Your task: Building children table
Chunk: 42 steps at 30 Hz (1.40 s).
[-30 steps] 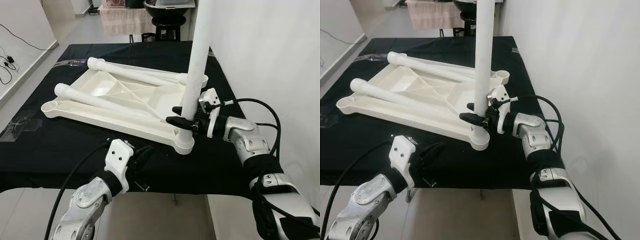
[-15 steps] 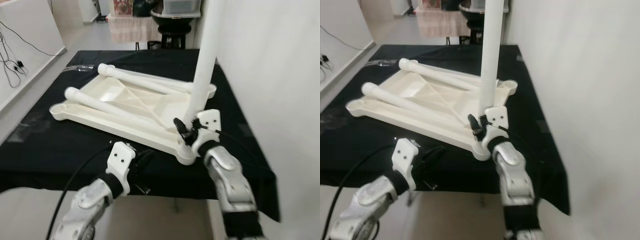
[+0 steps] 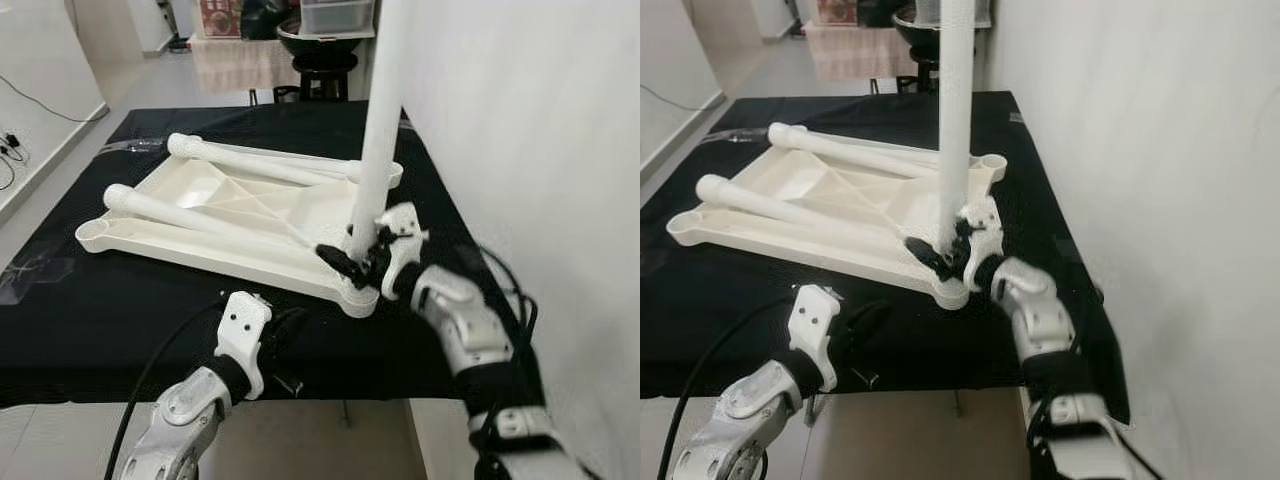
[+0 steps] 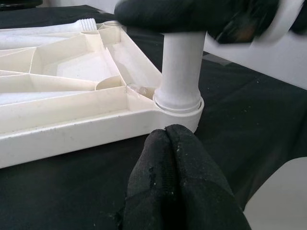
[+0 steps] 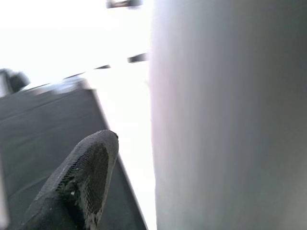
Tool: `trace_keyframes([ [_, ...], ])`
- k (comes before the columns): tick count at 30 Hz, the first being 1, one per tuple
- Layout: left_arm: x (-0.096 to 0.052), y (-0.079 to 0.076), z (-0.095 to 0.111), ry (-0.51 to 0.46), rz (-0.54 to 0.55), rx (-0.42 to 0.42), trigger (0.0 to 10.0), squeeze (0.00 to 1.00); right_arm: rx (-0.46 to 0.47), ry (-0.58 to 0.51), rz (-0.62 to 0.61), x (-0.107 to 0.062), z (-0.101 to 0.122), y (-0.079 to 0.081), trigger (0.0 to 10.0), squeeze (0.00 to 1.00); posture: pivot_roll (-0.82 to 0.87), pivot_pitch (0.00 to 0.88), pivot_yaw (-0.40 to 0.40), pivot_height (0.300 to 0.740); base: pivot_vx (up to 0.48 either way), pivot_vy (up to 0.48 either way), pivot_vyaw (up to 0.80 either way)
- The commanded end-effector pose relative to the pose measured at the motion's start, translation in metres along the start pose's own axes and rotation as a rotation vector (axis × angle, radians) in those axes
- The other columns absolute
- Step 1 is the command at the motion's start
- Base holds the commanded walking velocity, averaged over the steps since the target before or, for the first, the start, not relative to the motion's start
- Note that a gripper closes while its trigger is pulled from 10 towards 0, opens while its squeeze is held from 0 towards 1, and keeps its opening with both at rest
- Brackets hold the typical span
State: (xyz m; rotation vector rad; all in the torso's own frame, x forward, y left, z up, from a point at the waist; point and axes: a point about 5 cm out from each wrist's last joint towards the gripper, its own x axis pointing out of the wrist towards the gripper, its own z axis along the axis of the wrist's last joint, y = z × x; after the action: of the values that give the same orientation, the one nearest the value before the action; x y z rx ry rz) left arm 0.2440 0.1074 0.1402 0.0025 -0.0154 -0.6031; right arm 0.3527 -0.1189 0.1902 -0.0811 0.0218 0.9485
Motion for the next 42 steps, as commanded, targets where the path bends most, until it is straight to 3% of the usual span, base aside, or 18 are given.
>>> trace_keyframes([
  [1, 0.000, 0.000, -0.003, 0.010, 0.007, 0.003, 10.0, 0.00, -0.008, 0.019, 0.127, 0.007, -0.004, 0.010, 10.0, 0.00, 0.00, 0.053, -0.010, 0.740, 0.000, 0.000, 0.00],
  [4, 0.001, 0.000, -0.003, 0.005, 0.014, 0.003, 10.0, 0.00, 0.008, 0.031, 0.156, 0.009, -0.001, 0.002, 10.0, 0.00, 0.01, 0.053, -0.013, 0.740, 0.000, 0.000, 0.00],
  [5, 0.001, 0.001, -0.002, 0.004, 0.017, 0.003, 10.0, 0.00, 0.019, 0.019, 0.145, 0.010, 0.001, -0.003, 0.4, 0.00, 0.01, 0.053, -0.014, 0.740, 0.000, 0.000, 0.00],
  [7, 0.001, 0.001, -0.002, 0.003, 0.020, 0.003, 10.0, 0.00, 0.040, 0.007, 0.134, 0.011, 0.002, -0.008, 0.0, 0.00, 0.01, 0.053, -0.014, 0.740, 0.000, 0.000, 0.00],
  [19, 0.003, 0.000, -0.002, 0.002, 0.006, 0.006, 10.0, 0.00, 0.058, 0.006, 0.038, -0.027, -0.014, -0.023, 0.0, 0.00, 0.00, 0.060, -0.007, 0.740, 0.000, 0.000, 0.00],
  [24, 0.002, -0.001, -0.002, 0.003, 0.003, 0.006, 10.0, 0.00, 0.069, 0.080, -0.197, -0.041, -0.034, -0.023, 0.0, 0.00, -0.01, 0.063, -0.020, 0.740, 0.000, 0.000, 0.00],
  [25, 0.000, 0.001, -0.004, 0.009, 0.011, -0.006, 10.0, 0.00, 0.186, 0.125, -0.568, -0.035, -0.065, 0.011, 0.0, 0.00, -0.02, 0.080, -0.007, 0.740, 0.000, 0.000, 0.00],
  [26, 0.000, 0.001, -0.004, 0.009, 0.011, -0.006, 10.0, 0.00, 0.186, 0.125, -0.568, -0.035, -0.065, 0.011, 0.0, 0.00, -0.02, 0.080, -0.007, 0.740, 0.000, 0.000, 0.00],
  [27, 0.000, 0.000, -0.005, 0.015, 0.009, -0.006, 10.0, 0.00, 0.209, 0.129, -0.582, -0.028, -0.075, 0.039, 0.0, 0.00, -0.02, 0.080, -0.005, 0.740, 0.000, 0.000, 0.00],
  [29, 0.001, -0.001, -0.007, 0.022, -0.002, -0.004, 10.0, 0.00, 0.129, 0.178, -0.484, -0.014, -0.074, 0.063, 0.0, 0.00, -0.03, 0.075, -0.002, 0.740, 0.000, 0.000, 0.00],
  [30, 0.001, -0.001, -0.007, 0.022, -0.002, -0.004, 10.0, 0.00, 0.129, 0.178, -0.484, -0.014, -0.074, 0.063, 0.0, 0.00, -0.03, 0.075, -0.002, 0.740, 0.000, 0.000, 0.00],
  [31, 0.002, -0.003, -0.006, 0.020, -0.011, 0.000, 10.0, 0.00, 0.113, 0.153, -0.526, -0.014, -0.068, 0.048, 0.0, 0.00, -0.02, 0.070, -0.013, 0.740, 0.000, 0.000, 0.00],
  [33, 0.002, -0.003, -0.006, 0.020, -0.011, 0.000, 10.0, 0.00, 0.113, 0.153, -0.526, -0.014, -0.068, 0.048, 0.0, 0.00, -0.02, 0.070, -0.013, 0.740, 0.000, 0.000, 0.00],
  [34, 0.003, -0.004, -0.004, 0.011, -0.005, -0.003, 10.0, 0.00, 0.159, 0.132, -0.578, -0.013, -0.065, 0.030, 0.0, 0.00, -0.01, 0.072, -0.012, 0.740, 0.000, 0.000, 0.00],
  [35, 0.003, -0.003, -0.004, 0.007, 0.005, -0.006, 10.0, 0.00, 0.182, 0.114, -0.585, -0.011, -0.063, 0.025, 10.0, 0.00, -0.01, 0.075, -0.010, 0.740, 0.000, 0.000, 0.00],
  [39, 0.002, -0.002, -0.004, 0.005, 0.015, -0.010, 10.0, 0.00, 0.171, 0.072, -0.522, -0.007, -0.054, 0.022, 10.0, 0.00, -0.01, 0.073, -0.006, 0.740, 0.000, 0.000, 0.00],
  [40, 0.002, -0.001, -0.004, 0.006, 0.012, -0.009, 10.0, 0.00, 0.170, 0.046, -0.450, -0.004, -0.048, 0.022, 10.0, 1.00, -0.01, 0.074, -0.002, 0.740, 0.000, 0.000, 0.00],
  [42, 0.002, -0.001, -0.004, 0.007, 0.011, -0.009, 10.0, 0.00, 0.173, 0.032, -0.417, -0.002, -0.043, 0.024, 10.0, 1.00, -0.01, 0.074, -0.002, 0.740, 0.000, 0.000, 0.00],
])
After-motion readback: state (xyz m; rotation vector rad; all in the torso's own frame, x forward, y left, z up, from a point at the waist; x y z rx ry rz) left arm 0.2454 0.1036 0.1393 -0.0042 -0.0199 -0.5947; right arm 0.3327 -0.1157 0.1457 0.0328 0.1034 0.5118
